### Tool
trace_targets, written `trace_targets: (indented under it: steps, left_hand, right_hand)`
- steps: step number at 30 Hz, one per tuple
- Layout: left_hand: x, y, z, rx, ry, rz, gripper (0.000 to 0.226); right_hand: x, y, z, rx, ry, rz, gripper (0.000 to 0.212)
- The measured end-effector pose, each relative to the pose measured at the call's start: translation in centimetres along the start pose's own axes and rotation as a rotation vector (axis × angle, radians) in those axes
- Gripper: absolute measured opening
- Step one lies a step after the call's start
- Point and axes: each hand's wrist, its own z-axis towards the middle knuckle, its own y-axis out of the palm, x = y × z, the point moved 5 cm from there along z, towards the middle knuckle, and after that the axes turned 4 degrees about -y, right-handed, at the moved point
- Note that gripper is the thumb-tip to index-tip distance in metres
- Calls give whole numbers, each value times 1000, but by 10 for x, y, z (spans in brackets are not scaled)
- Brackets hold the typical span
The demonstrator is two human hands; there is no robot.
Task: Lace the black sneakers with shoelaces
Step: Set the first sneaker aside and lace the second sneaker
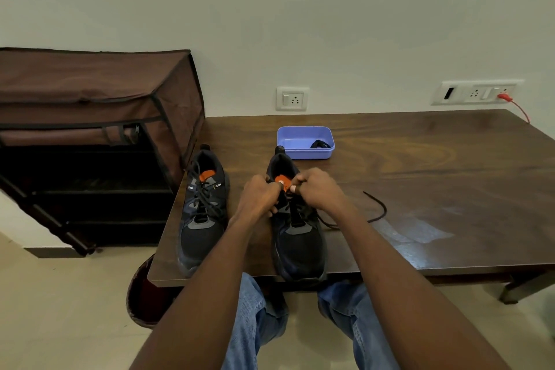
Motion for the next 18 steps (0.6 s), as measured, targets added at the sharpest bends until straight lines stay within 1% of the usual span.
trace_targets:
  steps: [2, 4, 5, 7, 10, 14, 15, 16, 17, 18]
  left_hand:
    - [0, -1, 0, -5, 6, -19, 11]
    - [0, 0, 0, -12, 11, -21, 10]
    - [0, 0, 0, -14, 13, -20, 10]
    - [0, 1, 0, -15, 17, -18, 12]
    - [3, 1, -2, -10, 25, -15, 10]
    - [0, -2, -1, 14, 25, 25, 15]
    - [-1, -4, 0, 21, 19, 25, 16]
    - [-3, -4, 1, 24, 14, 20, 16]
    - [-4, -5, 1, 23, 7, 14, 16]
    - [-3, -4, 1, 18, 2, 10, 16]
  right_hand:
    - [9, -7, 0, 20, 128, 217, 24]
    - [19, -11, -3, 58, 269, 443, 24]
    - [23, -12, -6, 81, 327, 509, 24]
    - [27, -12, -9, 112, 392, 533, 25]
    - [23, -10, -10, 193, 421, 566, 24]
    - [33, -26, -12, 377, 489, 686, 23]
    - [37, -30, -13, 388, 503, 697, 23]
    - [41, -34, -15, 383, 514, 645, 24]
    - [44, -37, -18, 347, 524, 483, 26]
    - [46, -38, -19, 299, 523, 243, 26]
